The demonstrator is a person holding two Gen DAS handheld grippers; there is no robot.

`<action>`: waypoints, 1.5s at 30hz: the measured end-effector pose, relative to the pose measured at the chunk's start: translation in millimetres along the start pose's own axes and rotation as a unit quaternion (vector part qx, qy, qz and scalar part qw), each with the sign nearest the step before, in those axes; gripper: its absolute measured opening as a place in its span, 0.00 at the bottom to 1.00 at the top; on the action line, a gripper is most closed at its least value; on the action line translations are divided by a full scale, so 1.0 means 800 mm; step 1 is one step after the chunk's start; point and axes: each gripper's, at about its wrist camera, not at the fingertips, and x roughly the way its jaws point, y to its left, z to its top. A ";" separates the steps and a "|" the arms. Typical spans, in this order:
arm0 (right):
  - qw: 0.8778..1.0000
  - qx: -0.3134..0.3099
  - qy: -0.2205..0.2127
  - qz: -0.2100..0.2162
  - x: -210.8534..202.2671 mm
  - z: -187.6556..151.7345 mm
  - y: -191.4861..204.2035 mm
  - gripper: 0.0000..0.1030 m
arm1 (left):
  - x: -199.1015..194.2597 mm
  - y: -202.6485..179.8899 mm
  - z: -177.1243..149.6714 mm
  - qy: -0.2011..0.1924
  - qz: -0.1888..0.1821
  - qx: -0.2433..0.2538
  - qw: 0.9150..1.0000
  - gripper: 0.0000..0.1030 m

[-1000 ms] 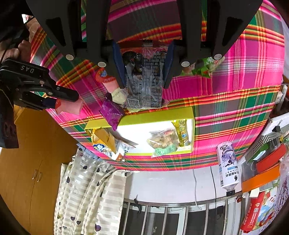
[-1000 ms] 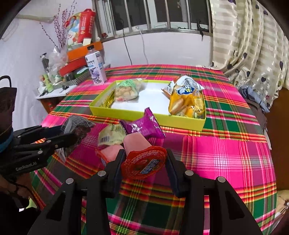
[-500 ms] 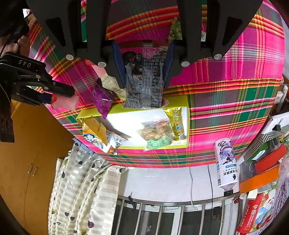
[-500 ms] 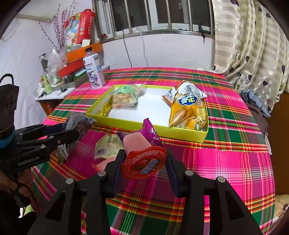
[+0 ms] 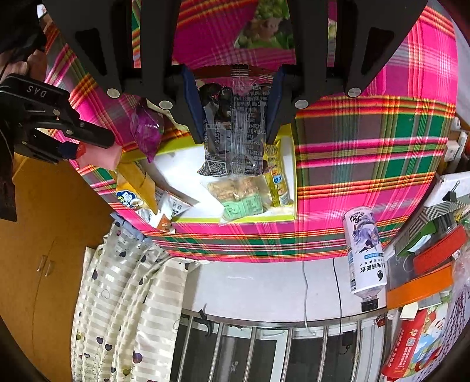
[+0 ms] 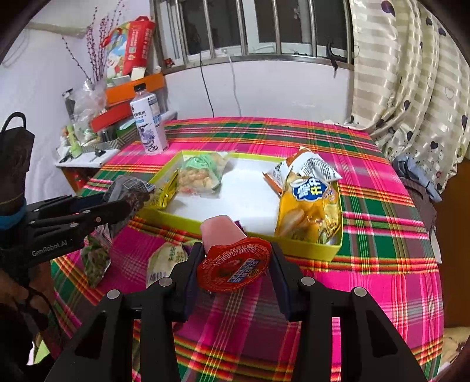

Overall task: Organize snacks
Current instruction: 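Carry the dark bag and pink jelly cup into the white box, open both tools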

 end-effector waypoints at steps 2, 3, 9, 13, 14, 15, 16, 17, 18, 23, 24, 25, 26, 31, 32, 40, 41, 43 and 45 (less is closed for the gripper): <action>1.000 0.000 0.000 -0.001 0.003 0.002 -0.001 0.41 | 0.004 0.000 0.003 0.000 -0.001 0.000 1.000 0.40; 1.000 0.001 0.000 -0.001 0.004 0.003 -0.003 0.41 | 0.007 0.001 0.004 0.001 -0.002 0.000 1.000 0.40; 1.000 0.003 0.001 -0.003 0.013 0.010 -0.009 0.41 | 0.022 -0.003 0.016 0.007 -0.014 0.002 1.000 0.40; 1.000 0.002 0.000 -0.004 0.018 0.018 -0.011 0.41 | 0.037 -0.008 0.025 0.012 -0.026 0.006 1.000 0.40; 1.000 0.001 -0.001 -0.004 0.019 0.020 -0.011 0.41 | 0.041 -0.009 0.026 0.014 -0.028 0.005 0.999 0.40; 1.000 0.000 -0.001 -0.004 0.019 0.021 -0.011 0.41 | 0.047 -0.009 0.029 0.018 -0.032 0.003 0.999 0.40; 1.000 0.000 -0.001 -0.005 0.021 0.023 -0.011 0.41 | 0.050 -0.009 0.031 0.019 -0.034 0.001 0.999 0.40; 1.000 -0.001 -0.002 -0.005 0.022 0.025 -0.012 0.41 | 0.054 -0.010 0.033 0.019 -0.033 0.000 0.999 0.40; 1.000 -0.001 -0.002 -0.005 0.023 0.026 -0.012 0.41 | 0.058 -0.010 0.036 0.018 -0.028 0.000 0.999 0.40; 1.000 -0.002 -0.005 -0.005 0.032 0.037 -0.014 0.41 | 0.071 -0.003 0.051 0.004 -0.010 -0.010 1.000 0.40; 1.000 -0.001 -0.006 -0.006 0.034 0.040 -0.014 0.41 | 0.075 -0.001 0.053 0.003 -0.004 -0.012 1.000 0.40; 1.000 -0.001 -0.006 -0.006 0.036 0.042 -0.015 0.41 | 0.078 0.001 0.053 0.003 0.000 -0.015 1.000 0.40; 1.000 0.000 -0.007 -0.006 0.038 0.044 -0.016 0.41 | 0.081 0.004 0.053 0.001 0.003 -0.018 1.000 0.40; 1.000 -0.001 0.000 -0.008 0.054 0.051 -0.018 0.41 | 0.086 0.012 0.053 -0.010 0.019 -0.029 0.999 0.40; 1.000 -0.001 0.002 -0.008 0.058 0.052 -0.018 0.41 | 0.087 0.014 0.052 -0.012 0.025 -0.033 0.999 0.40; 0.999 -0.012 0.027 -0.021 0.097 0.055 -0.017 0.41 | 0.106 0.041 0.049 0.015 0.034 -0.068 0.997 0.41; 0.999 -0.013 0.028 -0.022 0.099 0.055 -0.017 0.41 | 0.108 0.043 0.048 0.018 0.032 -0.071 0.997 0.41; 0.999 -0.016 0.032 -0.025 0.107 0.057 -0.015 0.41 | 0.110 0.046 0.047 0.020 0.027 -0.074 0.997 0.41; 0.999 -0.021 0.037 -0.024 0.112 0.058 -0.014 0.41 | 0.110 0.048 0.047 0.021 0.022 -0.074 0.997 0.41</action>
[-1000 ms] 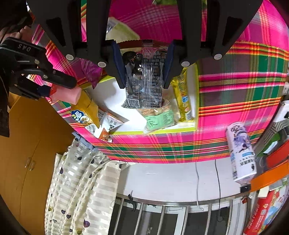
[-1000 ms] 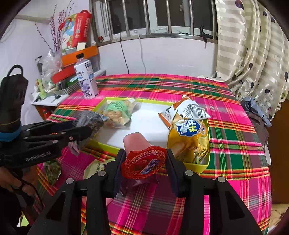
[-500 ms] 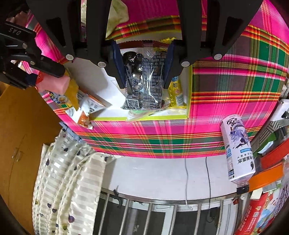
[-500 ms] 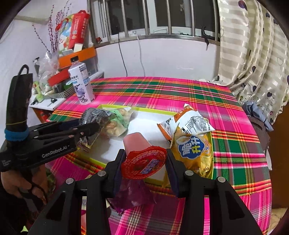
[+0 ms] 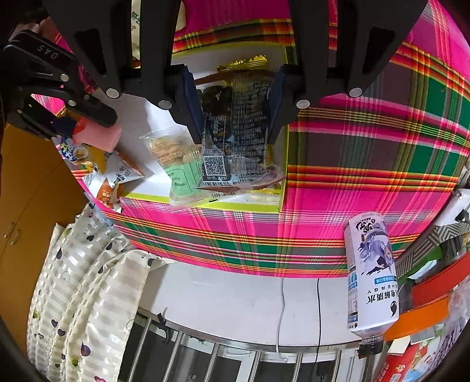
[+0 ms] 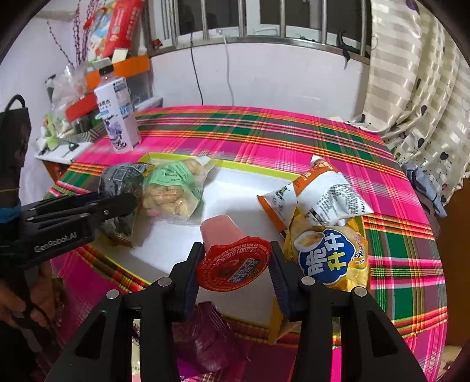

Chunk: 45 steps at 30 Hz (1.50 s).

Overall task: Organize snacks
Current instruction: 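Carry the dark bag and pink jelly cup into the white box, open both tools, then withdraw both tools from the box toward the remaining snacks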

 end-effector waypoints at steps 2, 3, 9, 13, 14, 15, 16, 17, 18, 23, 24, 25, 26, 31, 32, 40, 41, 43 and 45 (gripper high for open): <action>1.000 -0.001 0.000 0.001 0.002 0.001 0.001 0.43 | 0.000 0.001 -0.001 0.001 -0.006 -0.002 1.000 0.42; 1.000 -0.002 0.000 0.003 0.001 0.001 0.001 0.44 | -0.001 0.002 0.000 0.001 -0.010 -0.003 1.000 0.42; 1.000 0.004 -0.005 0.004 -0.009 0.000 0.002 0.46 | -0.010 0.002 0.001 -0.007 -0.038 -0.011 0.999 0.47; 1.000 0.010 -0.012 0.008 -0.024 -0.002 0.001 0.46 | -0.017 -0.002 0.002 -0.008 -0.045 -0.008 0.999 0.47; 1.000 0.010 -0.014 0.008 -0.028 -0.004 0.002 0.46 | -0.019 -0.004 0.002 -0.008 -0.045 -0.007 0.999 0.47; 1.000 0.011 -0.016 0.008 -0.032 -0.005 0.002 0.46 | -0.022 -0.005 0.001 -0.009 -0.044 -0.006 0.999 0.47; 1.000 0.012 -0.018 0.009 -0.037 -0.006 0.001 0.46 | -0.024 -0.007 0.000 -0.010 -0.043 -0.005 0.999 0.47; 1.000 0.015 -0.020 0.010 -0.042 -0.008 0.000 0.46 | -0.028 -0.008 -0.001 -0.012 -0.043 -0.003 0.999 0.47; 1.000 0.017 -0.021 0.010 -0.044 -0.009 0.000 0.46 | -0.032 -0.008 -0.003 -0.013 -0.042 -0.001 0.999 0.47; 0.999 0.031 -0.025 0.013 -0.062 -0.023 -0.003 0.47 | -0.054 -0.011 -0.012 -0.022 -0.038 0.007 0.999 0.47; 0.999 0.032 -0.025 0.015 -0.065 -0.026 -0.003 0.47 | -0.059 -0.012 -0.014 -0.024 -0.037 0.008 0.999 0.47; 0.999 0.033 -0.024 0.016 -0.068 -0.030 -0.002 0.47 | -0.064 -0.012 -0.016 -0.026 -0.035 0.010 0.999 0.47; 0.999 0.033 -0.024 0.017 -0.070 -0.032 -0.002 0.47 | -0.068 -0.012 -0.017 -0.028 -0.032 0.012 0.999 0.47; 0.999 0.034 -0.028 0.022 -0.089 -0.047 0.003 0.47 | -0.089 -0.012 -0.032 -0.031 -0.013 0.019 0.999 0.47; 0.999 0.034 -0.029 0.023 -0.093 -0.050 0.003 0.47 | -0.093 -0.013 -0.036 -0.032 -0.011 0.021 0.999 0.47; 0.998 0.038 -0.030 0.032 -0.118 -0.075 0.010 0.47 | -0.123 -0.016 -0.072 -0.029 0.003 0.025 0.999 0.47; 0.998 0.039 -0.030 0.034 -0.120 -0.077 0.011 0.47 | -0.125 -0.016 -0.074 -0.028 0.005 0.026 0.999 0.47; 0.998 0.040 -0.030 0.036 -0.125 -0.084 0.013 0.47 | -0.130 -0.016 -0.082 -0.027 0.008 0.027 0.999 0.47; 0.998 0.042 -0.029 0.039 -0.128 -0.090 0.014 0.47 | -0.134 -0.015 -0.088 -0.025 0.011 0.026 0.999 0.47</action>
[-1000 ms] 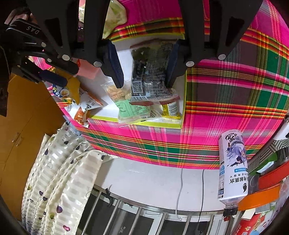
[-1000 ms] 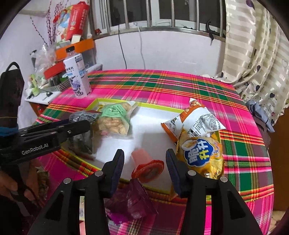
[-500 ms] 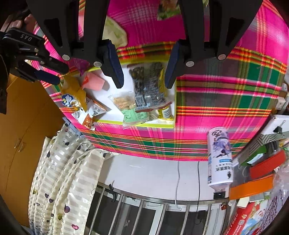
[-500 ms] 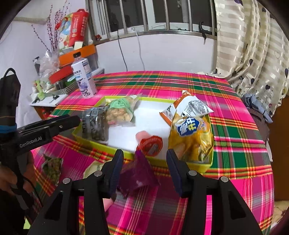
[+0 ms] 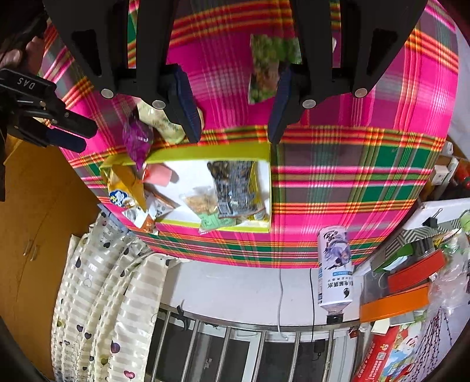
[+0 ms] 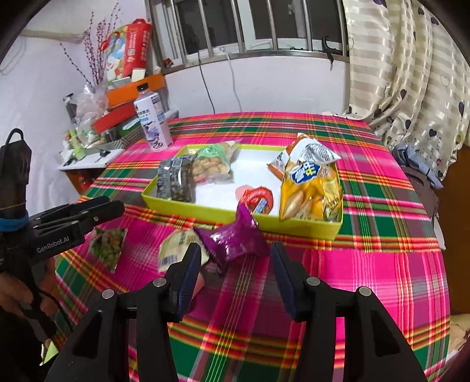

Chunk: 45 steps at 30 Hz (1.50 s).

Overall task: Organize snacks
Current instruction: 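Withdraw both tools from the box toward the remaining snacks, then grasp the purple bag with the right tool while the left tool grasps the green pea bag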

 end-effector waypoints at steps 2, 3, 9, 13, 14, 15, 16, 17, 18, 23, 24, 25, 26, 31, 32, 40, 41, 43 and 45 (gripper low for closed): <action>1.000 0.001 0.000 0.002 -0.003 -0.004 0.001 0.47 | -0.004 0.001 -0.006 0.002 0.002 0.000 1.000 0.47; 1.000 0.002 -0.001 0.003 -0.004 -0.005 0.002 0.47 | -0.005 0.001 -0.008 0.003 0.003 -0.001 1.000 0.47; 1.000 0.003 -0.001 0.004 -0.007 -0.010 0.003 0.47 | -0.010 0.004 -0.014 0.003 0.003 -0.003 1.000 0.47; 1.000 0.006 0.003 0.005 -0.005 -0.013 0.001 0.47 | -0.010 0.005 -0.016 0.004 0.004 -0.003 1.000 0.47; 1.000 0.007 0.004 0.005 -0.004 -0.013 -0.001 0.47 | -0.010 0.006 -0.016 0.004 0.004 -0.004 1.000 0.47; 1.000 0.009 0.006 0.006 -0.002 -0.013 -0.002 0.47 | -0.009 0.007 -0.016 0.004 0.004 -0.004 1.000 0.47; 1.000 0.010 0.007 0.007 -0.001 -0.013 -0.003 0.47 | -0.009 0.008 -0.015 0.005 0.005 -0.005 1.000 0.47; 1.000 0.011 0.009 0.007 0.001 -0.013 -0.004 0.47 | -0.008 0.010 -0.015 0.005 0.006 -0.006 1.000 0.47; 1.000 0.012 0.010 0.008 0.003 -0.013 -0.004 0.47 | -0.007 0.011 -0.016 0.006 0.006 -0.007 1.000 0.47; 1.000 0.018 0.016 0.011 0.013 -0.009 -0.005 0.47 | -0.004 0.017 -0.017 0.009 0.006 -0.014 1.000 0.47; 1.000 0.020 0.016 0.011 0.016 -0.007 -0.005 0.47 | -0.003 0.018 -0.017 0.010 0.006 -0.015 1.000 0.47; 1.000 0.021 0.016 0.010 0.019 -0.005 -0.004 0.47 | -0.003 0.019 -0.017 0.011 0.007 -0.016 1.000 0.47; 1.000 0.021 0.016 0.009 0.021 -0.003 -0.004 0.47 | -0.002 0.019 -0.017 0.011 0.007 -0.017 1.000 0.47; 0.999 0.030 0.016 -0.006 0.045 0.015 -0.001 0.47 | 0.000 0.020 -0.016 0.012 0.004 -0.017 1.000 0.47; 0.999 0.032 0.017 -0.011 0.052 0.019 -0.002 0.47 | 0.001 0.020 -0.015 0.013 0.003 -0.016 1.000 0.47; 0.998 0.011 0.043 -0.053 0.083 0.024 0.000 0.49 | 0.011 0.021 -0.013 0.020 0.003 -0.010 1.000 0.47; 0.998 0.010 0.048 -0.050 0.083 0.020 -0.002 0.49 | 0.012 0.021 -0.013 0.021 0.002 -0.010 1.000 0.47; 0.998 0.016 0.050 -0.047 0.078 0.014 -0.008 0.50 | 0.013 0.021 -0.014 0.021 -0.001 -0.010 1.000 0.47; 0.997 0.011 0.050 -0.055 0.071 0.009 -0.011 0.50 | 0.014 0.022 -0.015 0.023 -0.005 -0.011 1.000 0.47</action>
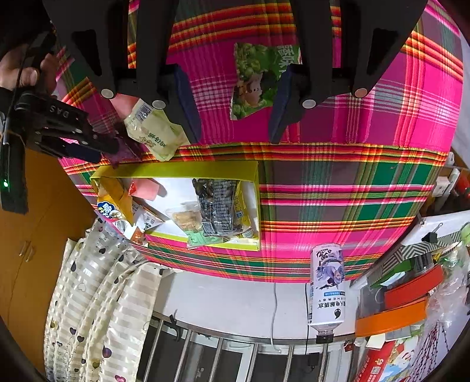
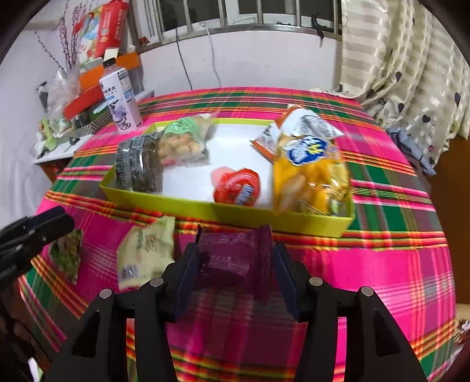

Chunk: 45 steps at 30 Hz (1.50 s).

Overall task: Organize snacks
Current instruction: 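Grasp the purple bag with the right tool while the left tool grasps the green pea bag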

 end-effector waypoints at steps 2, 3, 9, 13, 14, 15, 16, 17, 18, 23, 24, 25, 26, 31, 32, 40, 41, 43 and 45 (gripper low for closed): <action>1.000 0.000 0.003 0.001 -0.003 -0.007 -0.007 0.52 | 0.000 0.002 -0.002 0.002 -0.001 -0.001 1.000 0.47; 1.000 0.005 0.005 0.001 -0.004 -0.009 -0.012 0.53 | -0.001 0.003 -0.002 0.002 -0.001 -0.002 1.000 0.47; 1.000 0.024 0.011 -0.010 -0.015 -0.020 -0.031 0.55 | -0.008 0.011 -0.005 -0.001 0.001 -0.011 1.000 0.47; 0.998 0.060 -0.010 -0.016 -0.027 -0.017 -0.041 0.55 | -0.008 0.011 -0.004 -0.003 0.001 -0.014 1.000 0.47; 0.997 0.070 -0.015 -0.015 -0.027 -0.015 -0.042 0.55 | -0.007 0.011 -0.004 -0.002 0.000 -0.013 1.000 0.47; 0.996 0.081 -0.022 -0.014 -0.026 -0.011 -0.043 0.55 | -0.006 0.009 -0.004 -0.001 -0.001 -0.012 1.000 0.47; 0.996 0.085 -0.026 -0.015 -0.025 -0.009 -0.041 0.55 | -0.006 0.007 -0.004 0.000 -0.003 -0.010 1.000 0.47; 0.996 0.086 -0.030 -0.019 -0.021 -0.005 -0.040 0.55 | -0.005 0.006 -0.004 0.000 -0.004 -0.008 1.000 0.47; 0.996 0.084 -0.033 -0.023 -0.016 -0.002 -0.039 0.55 | -0.005 0.004 -0.004 0.001 -0.005 -0.006 1.000 0.47; 0.996 0.079 -0.011 -0.049 0.007 0.000 -0.043 0.55 | -0.004 0.004 -0.004 0.002 -0.005 -0.007 1.000 0.47; 0.996 0.074 -0.007 -0.050 0.007 -0.002 -0.044 0.55 | -0.004 0.005 -0.004 0.003 -0.005 -0.008 1.000 0.47; 0.997 0.066 -0.003 -0.051 0.005 -0.006 -0.044 0.55 | -0.003 0.005 -0.005 0.004 -0.005 -0.009 1.000 0.47; 0.997 0.054 0.003 -0.049 0.002 -0.010 -0.044 0.55 | -0.003 0.005 -0.005 0.004 -0.005 -0.010 1.000 0.47; 0.997 0.052 0.014 -0.058 -0.021 -0.036 -0.059 0.55 | -0.004 0.001 -0.007 0.003 -0.010 -0.007 1.000 0.47; 0.997 0.057 0.015 -0.058 -0.025 -0.041 -0.063 0.55 | -0.004 -0.001 -0.008 0.003 -0.011 -0.005 1.000 0.47; 0.993 0.086 -0.003 -0.078 -0.060 -0.064 -0.063 0.55 | -0.016 -0.001 -0.012 -0.003 -0.004 0.001 1.000 0.47; 0.992 0.096 -0.005 -0.081 -0.065 -0.068 -0.064 0.55 | -0.017 0.000 -0.012 -0.004 -0.003 0.000 1.000 0.47; 0.990 0.117 -0.009 -0.082 -0.074 -0.077 -0.063 0.56 | -0.019 0.003 -0.014 -0.004 -0.001 -0.003 1.000 0.47; 0.989 0.132 -0.003 -0.070 -0.078 -0.087 -0.060 0.56 | -0.019 0.006 -0.017 -0.001 -0.001 -0.005 1.000 0.47</action>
